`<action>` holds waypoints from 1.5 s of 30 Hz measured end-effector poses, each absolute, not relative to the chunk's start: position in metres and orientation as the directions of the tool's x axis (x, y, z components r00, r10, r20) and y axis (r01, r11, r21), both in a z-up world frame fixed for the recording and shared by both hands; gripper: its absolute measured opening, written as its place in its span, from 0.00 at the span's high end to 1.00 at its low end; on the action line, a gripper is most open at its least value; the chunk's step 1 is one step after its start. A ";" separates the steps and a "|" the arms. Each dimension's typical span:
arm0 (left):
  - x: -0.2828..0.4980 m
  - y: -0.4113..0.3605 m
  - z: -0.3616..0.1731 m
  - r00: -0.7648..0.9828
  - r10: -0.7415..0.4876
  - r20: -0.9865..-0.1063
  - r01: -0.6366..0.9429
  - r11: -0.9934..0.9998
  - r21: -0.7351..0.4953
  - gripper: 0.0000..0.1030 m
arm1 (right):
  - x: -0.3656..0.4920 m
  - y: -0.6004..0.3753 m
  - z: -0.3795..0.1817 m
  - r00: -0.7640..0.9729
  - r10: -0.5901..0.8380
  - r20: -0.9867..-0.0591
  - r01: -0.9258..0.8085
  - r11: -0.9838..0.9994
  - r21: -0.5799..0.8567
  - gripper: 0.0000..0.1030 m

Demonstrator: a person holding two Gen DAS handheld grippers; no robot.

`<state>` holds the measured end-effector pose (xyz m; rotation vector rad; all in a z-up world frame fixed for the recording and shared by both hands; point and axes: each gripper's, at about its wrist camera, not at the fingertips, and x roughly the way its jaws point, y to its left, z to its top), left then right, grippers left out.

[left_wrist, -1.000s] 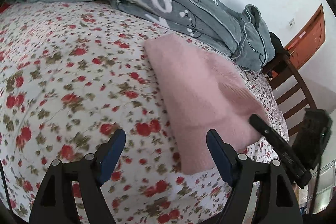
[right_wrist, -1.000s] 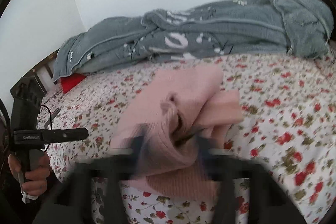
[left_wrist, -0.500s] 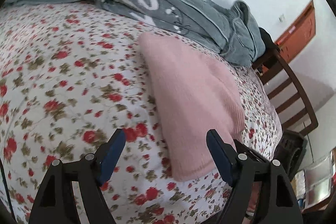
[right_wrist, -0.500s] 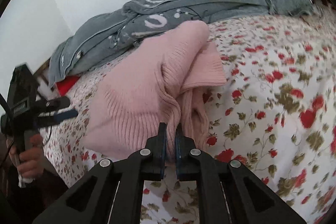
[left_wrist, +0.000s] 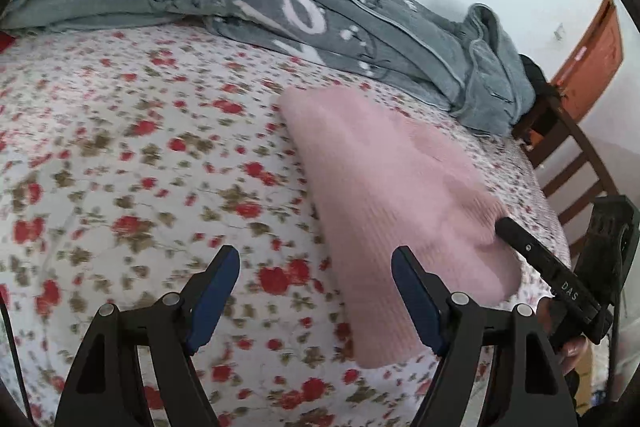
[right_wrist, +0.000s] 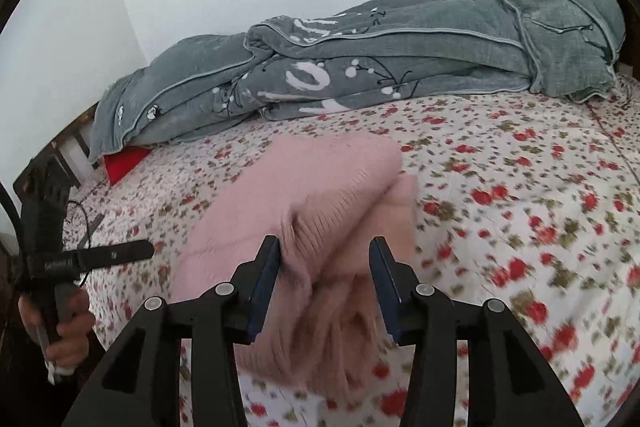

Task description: Fold small clothes

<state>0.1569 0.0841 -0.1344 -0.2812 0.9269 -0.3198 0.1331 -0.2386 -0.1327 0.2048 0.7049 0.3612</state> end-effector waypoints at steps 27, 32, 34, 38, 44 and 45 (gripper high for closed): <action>0.141 0.040 -0.128 0.543 -0.357 -0.760 0.157 0.932 -0.325 0.30 | 0.095 -0.256 -0.148 0.698 0.348 -0.626 -0.264 0.938 0.227 0.67; 0.148 0.020 -0.155 0.470 -0.382 -0.796 0.183 0.924 -0.335 0.32 | 0.092 -0.263 -0.164 0.673 0.385 -0.631 -0.250 0.922 0.296 0.67; 0.150 0.018 -0.169 0.439 -0.368 -0.820 0.175 0.930 -0.323 0.30 | 0.097 -0.262 -0.177 0.648 0.366 -0.668 -0.224 0.930 0.293 0.67; 0.149 0.028 -0.173 0.420 -0.412 -0.809 0.162 0.911 -0.380 0.30 | 0.098 -0.262 -0.186 0.630 0.356 -0.690 -0.215 0.934 0.286 0.67; 0.144 0.043 -0.149 0.498 -0.392 -0.774 0.182 0.919 -0.349 0.32 | 0.100 -0.269 -0.153 0.656 0.393 -0.644 -0.273 0.919 0.284 0.63; 0.144 0.047 -0.147 0.507 -0.387 -0.770 0.177 0.921 -0.347 0.32 | 0.102 -0.270 -0.148 0.663 0.394 -0.636 -0.276 0.919 0.282 0.63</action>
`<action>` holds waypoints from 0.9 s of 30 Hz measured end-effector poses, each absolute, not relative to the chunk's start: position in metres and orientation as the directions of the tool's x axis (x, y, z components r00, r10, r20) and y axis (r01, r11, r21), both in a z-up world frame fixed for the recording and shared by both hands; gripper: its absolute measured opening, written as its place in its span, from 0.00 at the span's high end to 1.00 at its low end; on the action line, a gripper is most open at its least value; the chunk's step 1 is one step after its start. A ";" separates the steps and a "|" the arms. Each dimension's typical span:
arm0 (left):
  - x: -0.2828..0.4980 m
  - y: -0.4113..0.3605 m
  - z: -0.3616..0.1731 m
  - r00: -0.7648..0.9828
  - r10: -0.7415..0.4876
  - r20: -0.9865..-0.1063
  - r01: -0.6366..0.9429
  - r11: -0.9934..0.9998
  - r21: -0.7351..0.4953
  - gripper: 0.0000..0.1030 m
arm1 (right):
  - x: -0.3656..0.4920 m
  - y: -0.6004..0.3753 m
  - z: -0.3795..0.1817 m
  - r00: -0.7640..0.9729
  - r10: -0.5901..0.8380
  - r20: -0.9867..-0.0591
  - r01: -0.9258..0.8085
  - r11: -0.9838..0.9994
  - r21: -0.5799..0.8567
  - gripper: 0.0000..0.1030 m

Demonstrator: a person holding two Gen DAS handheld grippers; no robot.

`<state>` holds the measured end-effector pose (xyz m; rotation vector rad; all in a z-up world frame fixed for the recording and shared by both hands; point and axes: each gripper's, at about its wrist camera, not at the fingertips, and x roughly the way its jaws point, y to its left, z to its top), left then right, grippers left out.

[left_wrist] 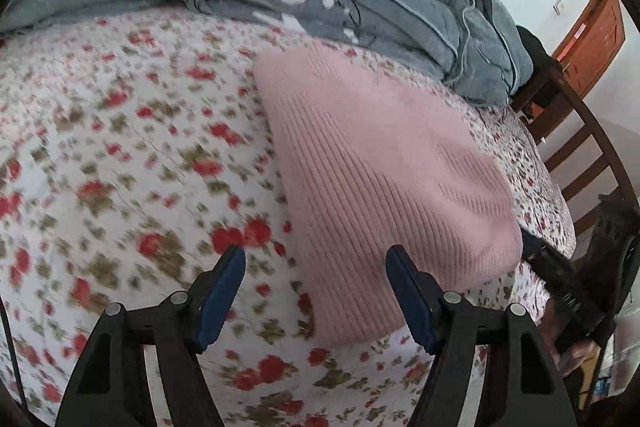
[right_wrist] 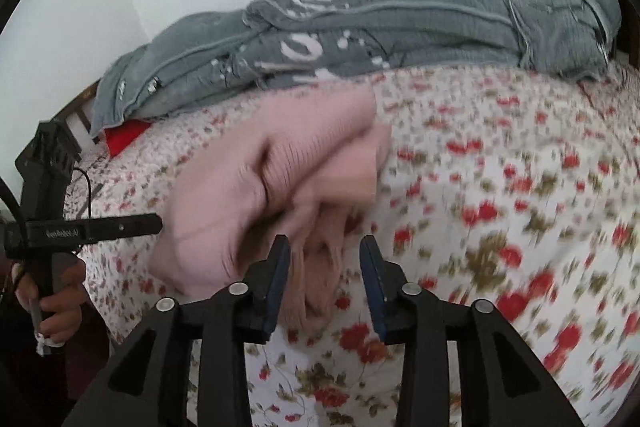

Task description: Fold small clothes

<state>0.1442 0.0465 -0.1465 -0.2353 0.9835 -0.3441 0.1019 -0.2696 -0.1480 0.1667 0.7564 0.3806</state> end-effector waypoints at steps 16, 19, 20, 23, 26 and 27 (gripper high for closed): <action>0.161 0.064 -0.138 0.531 -0.380 -0.757 0.153 0.922 -0.355 0.32 | 0.180 -0.228 -0.153 0.621 0.402 -0.673 -0.231 0.914 0.333 0.51; 0.160 0.070 -0.138 0.531 -0.382 -0.756 0.144 0.920 -0.364 0.32 | 0.185 -0.230 -0.161 0.621 0.409 -0.669 -0.194 0.907 0.374 0.57; 0.159 0.071 -0.137 0.533 -0.387 -0.753 0.146 0.918 -0.369 0.32 | 0.184 -0.231 -0.159 0.631 0.409 -0.659 -0.197 0.906 0.374 0.68; 0.157 0.072 -0.136 0.540 -0.381 -0.751 0.147 0.921 -0.361 0.31 | 0.175 -0.230 -0.147 0.636 0.471 -0.611 -0.266 0.878 0.399 0.85; 0.155 0.073 -0.135 0.541 -0.390 -0.745 0.146 0.916 -0.374 0.31 | 0.162 -0.234 -0.132 0.668 0.486 -0.564 -0.293 0.868 0.402 0.85; 0.154 0.074 -0.134 0.543 -0.392 -0.742 0.145 0.915 -0.377 0.31 | 0.158 -0.235 -0.129 0.678 0.487 -0.550 -0.298 0.866 0.401 0.85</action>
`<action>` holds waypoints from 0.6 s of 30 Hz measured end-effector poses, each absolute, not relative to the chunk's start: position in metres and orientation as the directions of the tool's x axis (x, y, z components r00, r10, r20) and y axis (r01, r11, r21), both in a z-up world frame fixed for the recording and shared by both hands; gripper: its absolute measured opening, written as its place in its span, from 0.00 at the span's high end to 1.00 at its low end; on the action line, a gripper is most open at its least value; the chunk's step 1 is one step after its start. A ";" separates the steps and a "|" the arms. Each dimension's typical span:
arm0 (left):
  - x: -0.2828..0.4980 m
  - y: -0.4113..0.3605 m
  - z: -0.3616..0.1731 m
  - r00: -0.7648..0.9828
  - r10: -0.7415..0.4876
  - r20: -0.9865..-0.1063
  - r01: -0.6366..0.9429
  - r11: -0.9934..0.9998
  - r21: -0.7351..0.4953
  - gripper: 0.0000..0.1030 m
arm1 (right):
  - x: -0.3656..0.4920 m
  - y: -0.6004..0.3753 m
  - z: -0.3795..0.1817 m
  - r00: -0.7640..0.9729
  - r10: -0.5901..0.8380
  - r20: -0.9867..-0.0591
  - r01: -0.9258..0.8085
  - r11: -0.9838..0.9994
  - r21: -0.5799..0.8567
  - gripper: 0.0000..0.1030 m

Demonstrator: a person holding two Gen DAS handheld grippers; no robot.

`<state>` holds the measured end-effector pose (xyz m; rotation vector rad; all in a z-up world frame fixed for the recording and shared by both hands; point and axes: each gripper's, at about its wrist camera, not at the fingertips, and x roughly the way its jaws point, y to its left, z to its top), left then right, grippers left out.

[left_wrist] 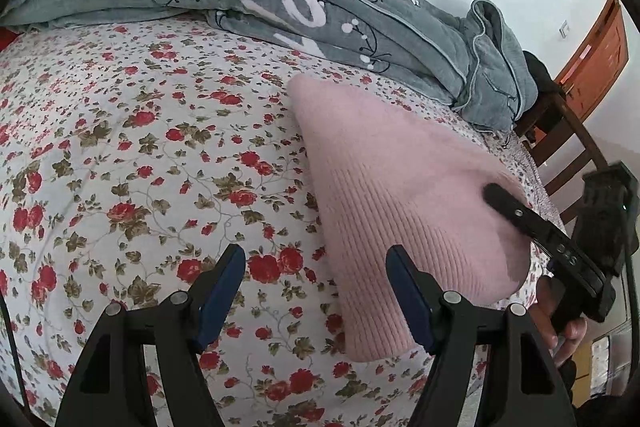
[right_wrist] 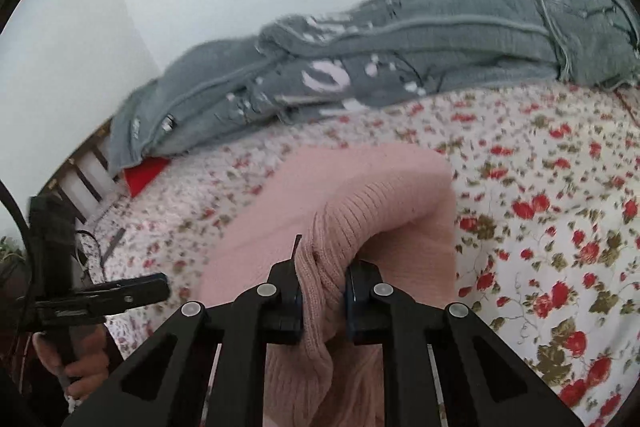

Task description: Fold small clothes

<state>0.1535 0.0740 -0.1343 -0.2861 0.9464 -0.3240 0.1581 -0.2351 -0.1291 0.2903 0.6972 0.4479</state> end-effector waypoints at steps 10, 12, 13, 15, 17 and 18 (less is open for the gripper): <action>0.146 0.075 -0.128 0.559 -0.389 -0.732 0.156 0.917 -0.367 0.30 | 0.149 -0.229 -0.160 0.677 0.375 -0.633 -0.234 0.926 0.298 0.82; 0.146 0.073 -0.130 0.555 -0.386 -0.736 0.165 0.919 -0.358 0.30 | 0.147 -0.227 -0.154 0.676 0.355 -0.646 -0.240 0.935 0.263 0.78; 0.146 0.071 -0.132 0.548 -0.386 -0.742 0.173 0.920 -0.351 0.30 | 0.144 -0.226 -0.152 0.679 0.344 -0.649 -0.241 0.939 0.246 0.72; 0.147 0.067 -0.138 0.528 -0.391 -0.754 0.186 0.919 -0.347 0.30 | 0.136 -0.226 -0.149 0.686 0.329 -0.648 -0.242 0.944 0.223 0.70; 0.145 0.064 -0.146 0.507 -0.408 -0.759 0.199 0.912 -0.358 0.30 | 0.127 -0.229 -0.149 0.688 0.327 -0.648 -0.245 0.945 0.216 0.70; 0.144 0.062 -0.151 0.487 -0.418 -0.767 0.208 0.909 -0.362 0.30 | 0.121 -0.231 -0.149 0.688 0.329 -0.647 -0.248 0.944 0.217 0.69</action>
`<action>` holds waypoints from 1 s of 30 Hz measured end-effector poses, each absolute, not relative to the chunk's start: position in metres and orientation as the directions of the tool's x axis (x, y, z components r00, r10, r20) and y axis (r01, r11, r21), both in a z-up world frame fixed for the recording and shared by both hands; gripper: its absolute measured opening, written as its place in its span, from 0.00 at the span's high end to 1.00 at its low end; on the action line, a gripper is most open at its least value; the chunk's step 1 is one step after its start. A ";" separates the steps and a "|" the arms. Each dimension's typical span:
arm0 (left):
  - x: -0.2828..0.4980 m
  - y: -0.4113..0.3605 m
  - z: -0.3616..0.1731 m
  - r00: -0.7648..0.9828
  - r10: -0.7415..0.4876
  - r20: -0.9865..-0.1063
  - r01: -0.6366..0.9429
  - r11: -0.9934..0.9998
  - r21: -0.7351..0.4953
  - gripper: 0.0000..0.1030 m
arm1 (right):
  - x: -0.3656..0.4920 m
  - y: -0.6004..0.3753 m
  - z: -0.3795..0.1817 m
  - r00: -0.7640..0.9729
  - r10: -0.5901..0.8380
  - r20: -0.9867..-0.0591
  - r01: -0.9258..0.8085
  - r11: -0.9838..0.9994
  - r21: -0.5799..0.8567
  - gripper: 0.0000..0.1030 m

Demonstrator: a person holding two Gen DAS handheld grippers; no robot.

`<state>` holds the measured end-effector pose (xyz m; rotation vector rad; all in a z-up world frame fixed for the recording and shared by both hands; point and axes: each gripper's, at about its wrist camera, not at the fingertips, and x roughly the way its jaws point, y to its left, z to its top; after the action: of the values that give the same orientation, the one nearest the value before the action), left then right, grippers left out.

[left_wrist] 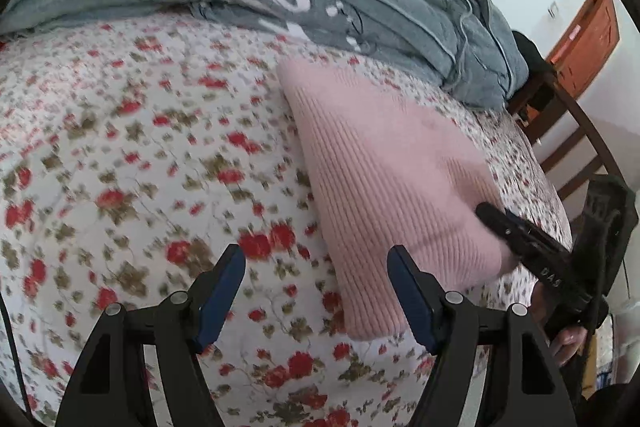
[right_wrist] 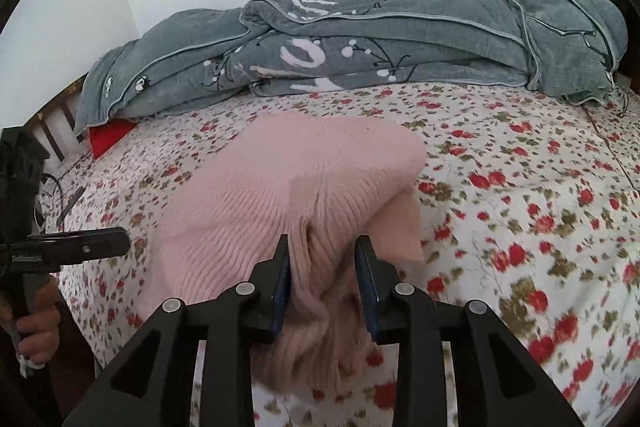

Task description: Fold small clothes

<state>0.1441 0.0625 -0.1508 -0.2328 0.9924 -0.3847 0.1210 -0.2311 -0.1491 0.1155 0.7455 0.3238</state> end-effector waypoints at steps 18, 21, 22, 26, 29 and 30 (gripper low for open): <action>0.110 0.019 -0.175 0.461 -0.437 -0.772 0.339 0.891 -0.301 0.56 | 0.066 -0.249 -0.147 0.663 0.449 -0.599 -0.309 0.893 0.327 0.64; 0.108 0.018 -0.171 0.486 -0.448 -0.750 0.343 0.888 -0.307 0.72 | 0.068 -0.246 -0.152 0.643 0.470 -0.605 -0.318 0.882 0.348 0.64; 0.106 0.018 -0.168 0.504 -0.445 -0.740 0.346 0.889 -0.299 0.77 | 0.070 -0.245 -0.155 0.634 0.477 -0.608 -0.314 0.878 0.361 0.64; 0.101 0.029 -0.165 0.519 -0.460 -0.721 0.342 0.884 -0.318 0.82 | 0.075 -0.243 -0.160 0.620 0.516 -0.591 -0.298 0.852 0.432 0.77; 0.099 0.037 -0.171 0.506 -0.468 -0.725 0.323 0.882 -0.344 0.83 | 0.071 -0.241 -0.152 0.633 0.533 -0.561 -0.318 0.841 0.438 0.77; 0.099 0.037 -0.173 0.507 -0.465 -0.726 0.320 0.883 -0.342 0.83 | 0.069 -0.239 -0.149 0.638 0.531 -0.558 -0.325 0.842 0.430 0.77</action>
<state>0.0986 0.0369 -0.1730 -0.1715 0.9249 -0.4759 0.0694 -0.2391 -0.1488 0.3043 0.7296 0.4969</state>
